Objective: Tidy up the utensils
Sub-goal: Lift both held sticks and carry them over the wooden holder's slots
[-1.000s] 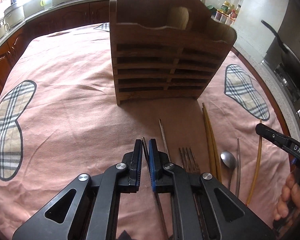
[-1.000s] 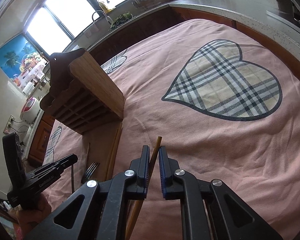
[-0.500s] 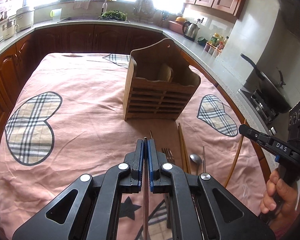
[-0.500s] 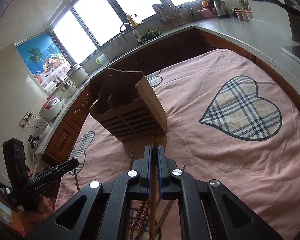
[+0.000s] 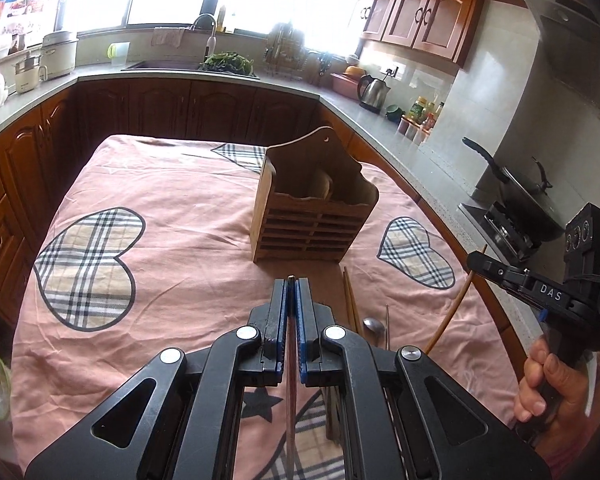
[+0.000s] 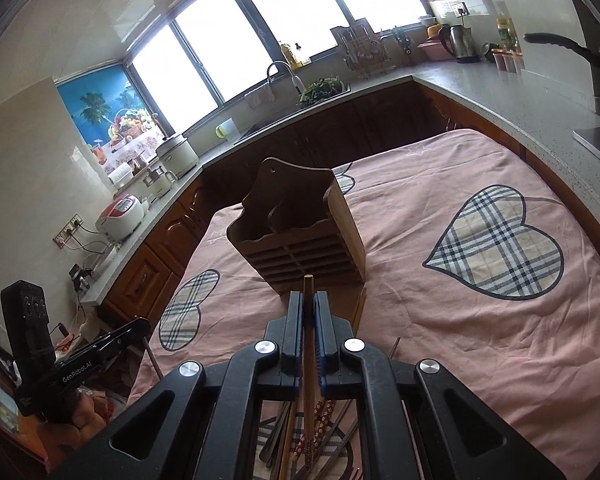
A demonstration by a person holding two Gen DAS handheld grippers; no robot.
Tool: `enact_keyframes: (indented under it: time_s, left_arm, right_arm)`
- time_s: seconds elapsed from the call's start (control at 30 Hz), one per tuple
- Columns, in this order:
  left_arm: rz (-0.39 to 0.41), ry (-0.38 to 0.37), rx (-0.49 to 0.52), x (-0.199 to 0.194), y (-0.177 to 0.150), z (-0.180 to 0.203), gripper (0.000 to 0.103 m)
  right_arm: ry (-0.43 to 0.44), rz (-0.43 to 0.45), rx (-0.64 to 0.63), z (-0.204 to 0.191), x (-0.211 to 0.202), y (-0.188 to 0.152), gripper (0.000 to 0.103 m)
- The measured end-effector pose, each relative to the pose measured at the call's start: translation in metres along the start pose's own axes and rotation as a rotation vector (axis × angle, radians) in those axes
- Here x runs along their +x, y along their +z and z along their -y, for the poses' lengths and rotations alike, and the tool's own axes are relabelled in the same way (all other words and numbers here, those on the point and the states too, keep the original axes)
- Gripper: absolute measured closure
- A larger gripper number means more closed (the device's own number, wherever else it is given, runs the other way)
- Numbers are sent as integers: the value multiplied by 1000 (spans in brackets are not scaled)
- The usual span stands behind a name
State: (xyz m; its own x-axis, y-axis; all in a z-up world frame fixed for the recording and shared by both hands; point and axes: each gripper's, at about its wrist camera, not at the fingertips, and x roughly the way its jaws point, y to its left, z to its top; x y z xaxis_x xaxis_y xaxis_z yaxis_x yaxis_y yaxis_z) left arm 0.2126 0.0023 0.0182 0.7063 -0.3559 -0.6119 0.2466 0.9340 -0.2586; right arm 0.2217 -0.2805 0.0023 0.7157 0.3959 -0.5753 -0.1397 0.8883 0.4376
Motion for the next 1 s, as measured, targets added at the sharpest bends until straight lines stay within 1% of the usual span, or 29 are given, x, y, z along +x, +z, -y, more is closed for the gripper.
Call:
enact_keyframes:
  time_s: [0.27,0.53,0.8,1.0]
  left_arm:
    - [91,2,10,-30,4,4,100]
    - [212,-1,11,-53,15,6,100]
    - [293,4,37,-57,41,12,100]
    - [352,4,55,-52,70,17,100]
  right_arm:
    - [14,42,-42,-15,-16,2,98]
    - [-6,128,-118,-34,-32,7,98]
    - [-6,222,-186,-45,-31,23,98]
    - [-12,268,-190,-45,-19,49,98]
